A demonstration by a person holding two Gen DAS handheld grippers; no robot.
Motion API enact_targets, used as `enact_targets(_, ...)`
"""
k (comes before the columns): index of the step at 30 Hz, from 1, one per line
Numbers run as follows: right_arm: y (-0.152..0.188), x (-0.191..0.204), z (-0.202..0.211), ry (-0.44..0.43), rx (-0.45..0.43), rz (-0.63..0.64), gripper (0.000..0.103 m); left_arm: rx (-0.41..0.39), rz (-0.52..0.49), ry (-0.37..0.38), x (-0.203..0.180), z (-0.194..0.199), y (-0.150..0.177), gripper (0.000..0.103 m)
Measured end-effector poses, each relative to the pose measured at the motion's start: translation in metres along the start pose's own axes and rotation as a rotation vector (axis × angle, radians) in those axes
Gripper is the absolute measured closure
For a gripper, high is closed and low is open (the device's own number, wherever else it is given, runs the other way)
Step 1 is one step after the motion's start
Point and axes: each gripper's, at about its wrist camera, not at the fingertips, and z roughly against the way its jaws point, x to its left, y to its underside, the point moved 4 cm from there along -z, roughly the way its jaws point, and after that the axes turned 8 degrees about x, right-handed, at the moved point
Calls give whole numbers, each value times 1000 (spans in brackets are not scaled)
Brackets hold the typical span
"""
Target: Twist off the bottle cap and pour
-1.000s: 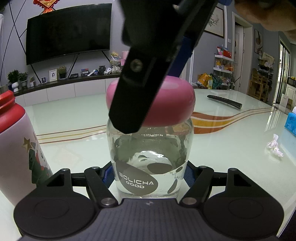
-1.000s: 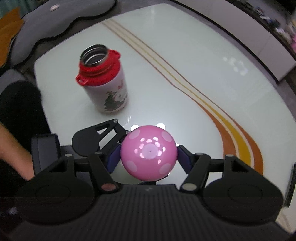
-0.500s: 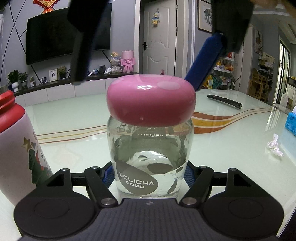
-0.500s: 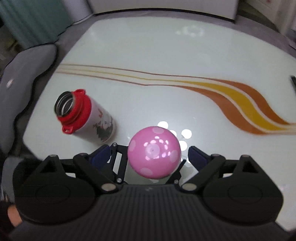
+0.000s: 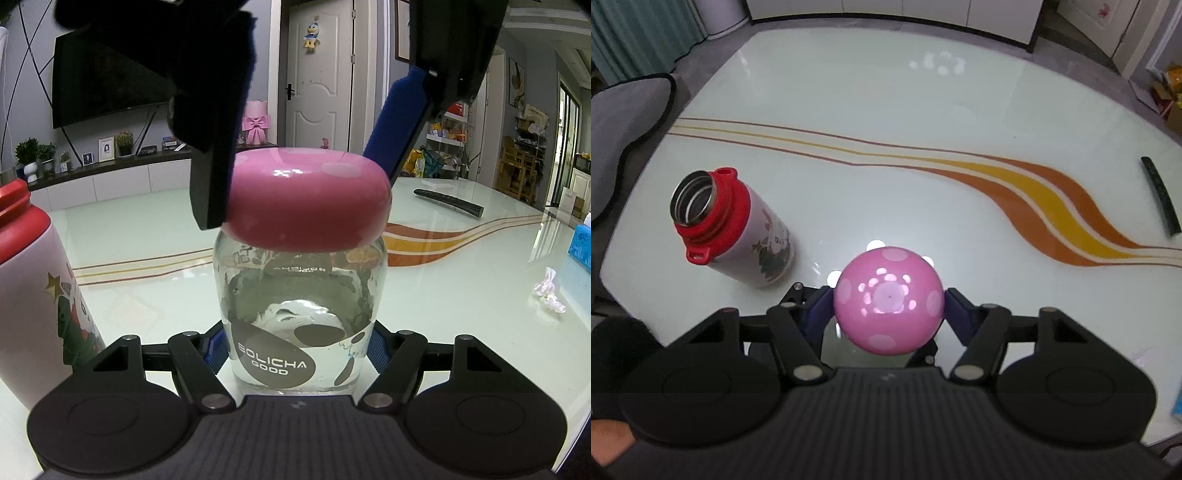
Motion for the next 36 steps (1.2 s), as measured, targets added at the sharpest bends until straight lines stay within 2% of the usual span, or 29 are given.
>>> enact_targets(8, 0, 0, 2, -19, 1, 181, 39, -1, 0, 0, 2, 1, 0, 29)
enact_targets(19, 1, 3, 3, -83, 3, 536, 38, -1, 1, 1, 5, 0, 0, 29)
enact_targets(24, 2, 2, 3, -112, 4, 612, 38, -2, -3, -1, 5, 0, 0, 29)
enact_targets(26, 0, 1, 3, -120, 17, 602, 36, -2, -3, -1, 5, -1, -1, 29)
enact_targets(27, -1, 0, 2, -121, 22, 583, 28, -2, -2, -1, 5, -1, -1, 29)
enact_targets(29, -2, -2, 4, -114, 14, 545, 19, -1, -3, -1, 5, -1, -1, 29)
enact_targets(32, -1, -5, 9, -122, -8, 447, 18, -1, -3, -1, 6, -1, -2, 29)
enact_targets(35, 0, -12, 15, -124, -9, 230, 14, -2, -3, -1, 6, -1, -2, 29)
enact_targets(36, 2, -15, 15, -131, 5, 110, 14, -2, -2, -1, 6, -2, -2, 29)
